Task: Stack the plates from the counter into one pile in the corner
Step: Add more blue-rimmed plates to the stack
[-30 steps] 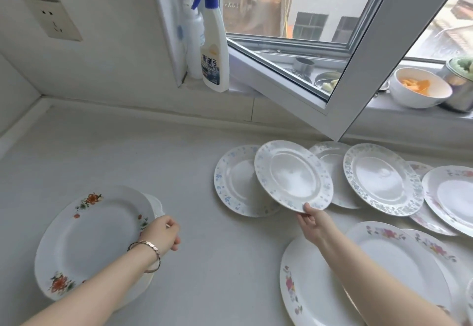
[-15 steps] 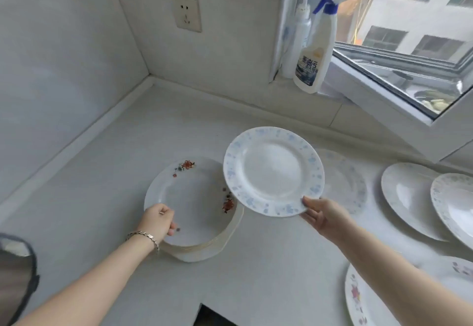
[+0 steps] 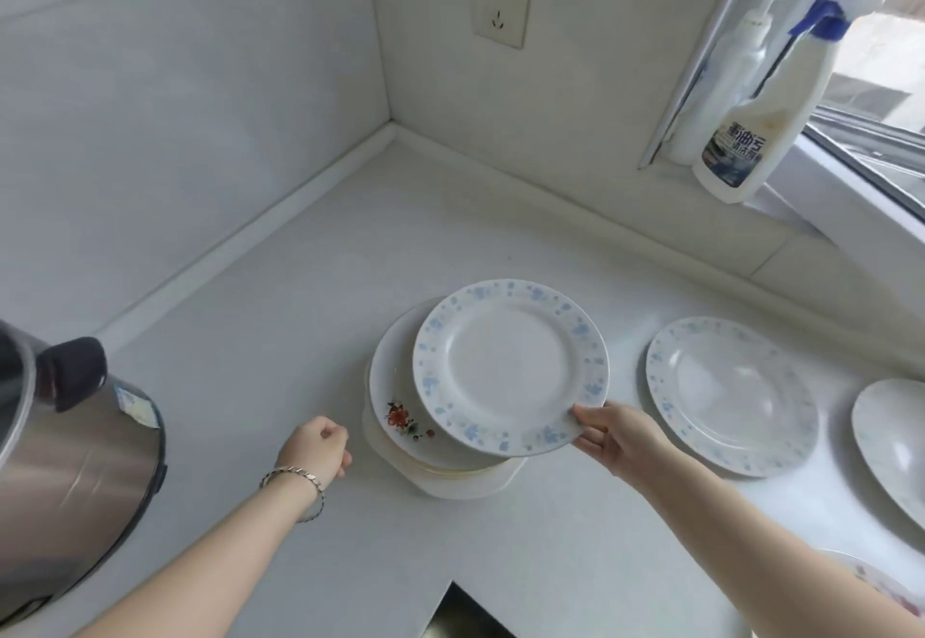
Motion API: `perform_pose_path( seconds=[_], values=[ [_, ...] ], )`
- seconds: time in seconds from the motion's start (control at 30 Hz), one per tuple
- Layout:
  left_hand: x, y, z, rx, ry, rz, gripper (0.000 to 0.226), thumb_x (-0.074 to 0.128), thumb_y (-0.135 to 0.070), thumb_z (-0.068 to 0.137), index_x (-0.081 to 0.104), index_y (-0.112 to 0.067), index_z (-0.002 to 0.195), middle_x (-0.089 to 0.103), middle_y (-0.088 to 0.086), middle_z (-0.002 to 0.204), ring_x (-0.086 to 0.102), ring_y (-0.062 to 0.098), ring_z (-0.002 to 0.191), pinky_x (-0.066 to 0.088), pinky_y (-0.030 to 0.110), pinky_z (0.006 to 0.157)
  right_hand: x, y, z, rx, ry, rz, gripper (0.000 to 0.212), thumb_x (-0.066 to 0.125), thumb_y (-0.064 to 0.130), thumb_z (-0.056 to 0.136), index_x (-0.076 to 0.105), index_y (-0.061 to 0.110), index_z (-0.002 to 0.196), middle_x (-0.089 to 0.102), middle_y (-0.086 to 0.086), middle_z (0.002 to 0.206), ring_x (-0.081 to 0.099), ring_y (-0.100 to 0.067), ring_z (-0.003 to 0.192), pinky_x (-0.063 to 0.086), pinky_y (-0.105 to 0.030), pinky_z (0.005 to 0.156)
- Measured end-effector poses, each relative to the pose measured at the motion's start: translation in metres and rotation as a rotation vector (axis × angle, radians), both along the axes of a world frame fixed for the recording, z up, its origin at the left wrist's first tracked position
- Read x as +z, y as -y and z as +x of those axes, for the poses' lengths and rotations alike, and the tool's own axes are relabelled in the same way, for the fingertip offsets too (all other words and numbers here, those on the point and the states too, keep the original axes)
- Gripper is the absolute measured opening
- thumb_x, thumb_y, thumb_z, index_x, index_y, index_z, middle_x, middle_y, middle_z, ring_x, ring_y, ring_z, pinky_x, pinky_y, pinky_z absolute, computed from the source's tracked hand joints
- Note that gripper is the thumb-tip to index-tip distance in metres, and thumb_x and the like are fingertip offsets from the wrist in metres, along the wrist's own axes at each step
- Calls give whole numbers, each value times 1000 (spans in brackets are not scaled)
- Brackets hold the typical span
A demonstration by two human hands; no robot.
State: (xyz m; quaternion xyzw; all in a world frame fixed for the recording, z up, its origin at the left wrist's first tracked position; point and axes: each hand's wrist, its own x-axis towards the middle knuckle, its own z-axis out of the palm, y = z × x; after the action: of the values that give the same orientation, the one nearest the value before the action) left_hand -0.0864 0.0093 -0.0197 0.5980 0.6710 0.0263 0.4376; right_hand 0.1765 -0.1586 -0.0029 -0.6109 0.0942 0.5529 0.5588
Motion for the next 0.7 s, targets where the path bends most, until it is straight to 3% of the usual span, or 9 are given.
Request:
perform_pose_path(
  seconds=[0.27, 0.5, 0.6, 0.7],
  values=[
    [-8, 0, 5, -7, -9, -9, 11, 40, -12, 91, 51, -13, 87, 62, 3, 62, 50, 19, 48, 37, 23, 53, -1, -4, -6, 26, 17, -25, 16, 50, -10, 87, 61, 2, 87, 73, -6, 61, 71, -17, 52, 59, -24, 50],
    [-10, 2, 5, 5, -8, -13, 11, 41, -10, 91, 51, -10, 94, 60, 4, 63, 49, 19, 48, 35, 22, 51, -4, -1, -10, 55, 73, -56, 15, 52, -8, 87, 62, 2, 91, 70, -13, 84, 71, -21, 64, 60, -25, 55],
    [-10, 2, 3, 0, -19, -25, 10, 40, -9, 91, 50, -10, 94, 59, 3, 62, 49, 19, 48, 35, 22, 52, -4, -2, -15, 150, 207, -101, 14, 53, -4, 88, 62, 1, 98, 69, -13, 89, 67, -23, 77, 60, -22, 58],
    [-11, 2, 2, -12, -29, -34, 10, 40, -8, 91, 49, -10, 93, 59, 3, 61, 49, 19, 48, 36, 22, 52, -3, -8, -21, 273, 382, -181, 13, 54, -2, 86, 61, 1, 96, 66, -10, 83, 66, -19, 71, 57, -18, 52]
  ],
)
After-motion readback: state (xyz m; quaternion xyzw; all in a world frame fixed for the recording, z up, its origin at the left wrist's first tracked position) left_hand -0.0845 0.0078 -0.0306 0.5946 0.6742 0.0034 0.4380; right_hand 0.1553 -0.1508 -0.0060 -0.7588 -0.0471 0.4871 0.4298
